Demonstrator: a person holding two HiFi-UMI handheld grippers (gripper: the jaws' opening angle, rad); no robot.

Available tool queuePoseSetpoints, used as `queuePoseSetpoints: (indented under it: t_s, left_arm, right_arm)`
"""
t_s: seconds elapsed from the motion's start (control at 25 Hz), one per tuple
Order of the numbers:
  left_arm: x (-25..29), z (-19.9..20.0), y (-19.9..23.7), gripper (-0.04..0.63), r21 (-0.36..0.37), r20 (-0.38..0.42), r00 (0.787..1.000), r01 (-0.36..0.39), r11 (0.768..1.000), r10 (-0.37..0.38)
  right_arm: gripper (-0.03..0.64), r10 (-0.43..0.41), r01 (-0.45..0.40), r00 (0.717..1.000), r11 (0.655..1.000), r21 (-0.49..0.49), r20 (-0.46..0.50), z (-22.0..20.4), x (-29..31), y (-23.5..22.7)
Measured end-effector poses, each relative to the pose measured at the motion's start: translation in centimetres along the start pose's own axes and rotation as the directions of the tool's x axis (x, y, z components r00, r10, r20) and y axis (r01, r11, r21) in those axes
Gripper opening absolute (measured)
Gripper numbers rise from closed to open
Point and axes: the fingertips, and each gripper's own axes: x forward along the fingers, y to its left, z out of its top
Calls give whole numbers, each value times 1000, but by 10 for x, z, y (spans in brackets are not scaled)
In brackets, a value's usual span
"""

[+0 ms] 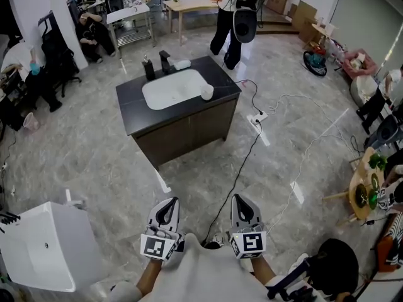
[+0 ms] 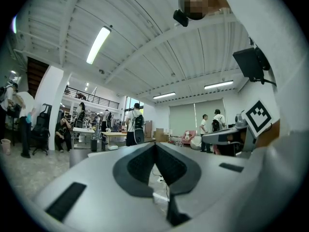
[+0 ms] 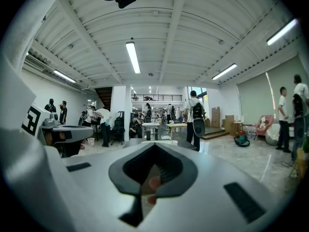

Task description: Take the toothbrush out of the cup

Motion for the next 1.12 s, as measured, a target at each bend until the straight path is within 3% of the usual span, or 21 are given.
queuePoseSetpoints:
  t_s: [0.36,0.72,1.12]
  left_arm:
    - [-12,1,20,-5,-7,17,999,39,999,-39]
    - [-17,2,68,-5,-9,35,992,122,992,-122]
    - [-10,-4,77,-5,-50,37,981,192,980,-191]
  right_arm:
    - [5,-77,77,997,997,-9,-8,3,-1,11]
    - [5,-156,155,988,988,-23,-16,5,13,53]
    - [5,-199,197,979,979,-51,-41,6,22,67]
